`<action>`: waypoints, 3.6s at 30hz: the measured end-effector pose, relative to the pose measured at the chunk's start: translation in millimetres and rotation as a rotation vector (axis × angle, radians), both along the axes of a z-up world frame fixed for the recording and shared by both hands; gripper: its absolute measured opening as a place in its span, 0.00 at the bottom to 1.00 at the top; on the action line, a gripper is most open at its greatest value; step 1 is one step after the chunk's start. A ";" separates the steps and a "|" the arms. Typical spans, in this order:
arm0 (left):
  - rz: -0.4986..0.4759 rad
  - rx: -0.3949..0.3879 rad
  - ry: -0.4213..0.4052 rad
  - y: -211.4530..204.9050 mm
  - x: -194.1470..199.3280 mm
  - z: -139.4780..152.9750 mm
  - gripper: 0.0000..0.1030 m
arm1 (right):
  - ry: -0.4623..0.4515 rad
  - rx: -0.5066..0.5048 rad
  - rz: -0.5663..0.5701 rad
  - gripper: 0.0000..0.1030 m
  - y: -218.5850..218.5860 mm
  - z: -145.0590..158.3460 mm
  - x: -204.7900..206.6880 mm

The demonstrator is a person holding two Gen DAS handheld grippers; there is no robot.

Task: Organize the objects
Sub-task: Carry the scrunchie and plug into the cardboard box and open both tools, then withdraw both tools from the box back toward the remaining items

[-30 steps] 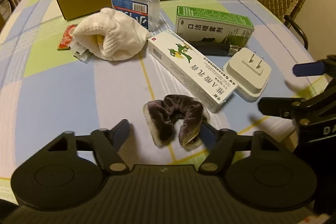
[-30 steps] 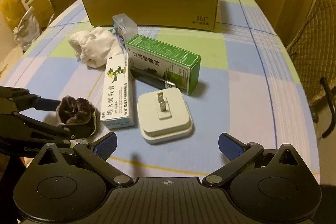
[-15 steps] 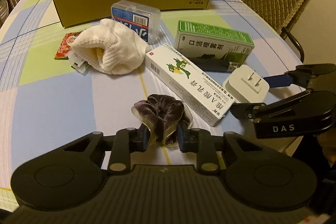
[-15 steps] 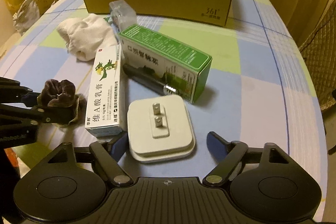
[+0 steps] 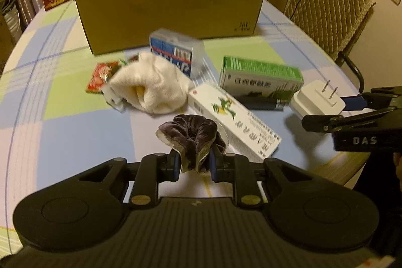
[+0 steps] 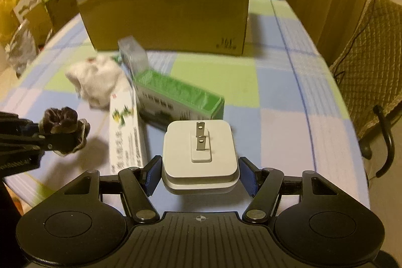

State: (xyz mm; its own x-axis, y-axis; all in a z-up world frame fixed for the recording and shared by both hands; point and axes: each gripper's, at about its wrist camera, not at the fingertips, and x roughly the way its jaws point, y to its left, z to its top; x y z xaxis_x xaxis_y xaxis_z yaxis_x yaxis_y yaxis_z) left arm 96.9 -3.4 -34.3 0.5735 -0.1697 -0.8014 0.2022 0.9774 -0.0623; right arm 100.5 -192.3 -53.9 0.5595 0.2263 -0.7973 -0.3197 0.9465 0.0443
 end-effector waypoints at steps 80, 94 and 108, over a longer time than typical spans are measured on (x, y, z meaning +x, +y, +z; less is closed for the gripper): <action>0.275 -0.060 -0.246 95.1 30.5 106.0 0.98 | -0.126 0.322 -0.096 0.90 4.5 102.2 22.8; 0.243 -0.007 -0.182 79.4 -30.5 72.4 0.99 | -0.069 0.178 0.021 0.89 28.4 48.5 -38.4; 0.197 -0.015 -0.125 63.8 -15.6 43.5 0.99 | 0.047 0.128 0.056 0.82 41.9 5.4 -9.0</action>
State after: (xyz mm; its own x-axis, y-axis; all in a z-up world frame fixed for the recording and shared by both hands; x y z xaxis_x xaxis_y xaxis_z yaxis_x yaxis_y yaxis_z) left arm 81.3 60.3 9.2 0.6915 -0.0561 -0.7202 0.0146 0.9979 -0.0637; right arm 91.5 -150.4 -48.5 0.5060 0.3571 -0.7852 -0.3664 0.9131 0.1792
